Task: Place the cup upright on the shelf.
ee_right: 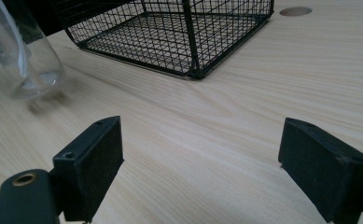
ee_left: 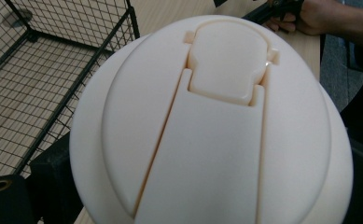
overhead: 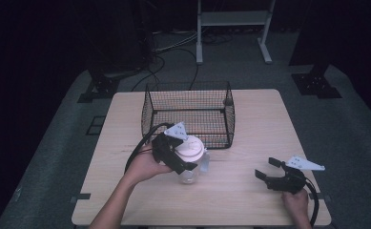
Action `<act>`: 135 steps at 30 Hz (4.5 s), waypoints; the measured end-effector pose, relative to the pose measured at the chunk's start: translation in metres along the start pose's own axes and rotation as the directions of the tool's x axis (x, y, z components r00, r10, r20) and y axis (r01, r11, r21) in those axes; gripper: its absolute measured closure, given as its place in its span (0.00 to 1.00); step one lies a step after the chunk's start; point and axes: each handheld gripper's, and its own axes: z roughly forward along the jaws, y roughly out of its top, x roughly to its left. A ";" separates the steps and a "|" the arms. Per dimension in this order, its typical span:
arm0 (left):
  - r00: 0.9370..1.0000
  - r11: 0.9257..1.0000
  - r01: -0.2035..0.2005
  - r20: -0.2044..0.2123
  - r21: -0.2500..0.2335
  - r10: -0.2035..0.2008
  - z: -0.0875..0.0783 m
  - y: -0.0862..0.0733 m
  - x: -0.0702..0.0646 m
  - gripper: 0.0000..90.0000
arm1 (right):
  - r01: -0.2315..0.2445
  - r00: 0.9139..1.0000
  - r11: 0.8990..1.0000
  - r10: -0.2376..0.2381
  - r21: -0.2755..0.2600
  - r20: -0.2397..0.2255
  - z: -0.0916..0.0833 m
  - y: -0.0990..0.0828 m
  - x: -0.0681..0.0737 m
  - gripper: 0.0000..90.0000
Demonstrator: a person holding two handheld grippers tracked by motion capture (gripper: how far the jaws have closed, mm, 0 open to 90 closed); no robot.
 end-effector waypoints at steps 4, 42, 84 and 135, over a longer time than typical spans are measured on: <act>1.000 1.000 -0.006 0.000 0.003 0.006 -0.006 0.009 0.003 0.06 | -0.002 1.000 1.000 0.002 -0.002 -0.002 0.000 0.000 0.000 0.14; 1.000 1.000 -0.012 -0.017 0.014 0.012 -0.042 0.086 0.034 0.06 | -0.007 1.000 1.000 0.007 -0.010 -0.005 -0.001 0.000 -0.001 0.14; 0.982 0.990 0.142 -0.123 -0.014 -0.143 -0.013 0.137 0.123 0.06 | -0.012 1.000 1.000 0.012 -0.014 -0.008 -0.001 0.000 -0.001 0.14; 0.941 0.958 0.287 -0.193 0.023 -0.278 0.068 0.076 0.168 0.06 | -0.025 1.000 0.999 0.025 -0.022 -0.011 -0.001 0.001 -0.002 0.14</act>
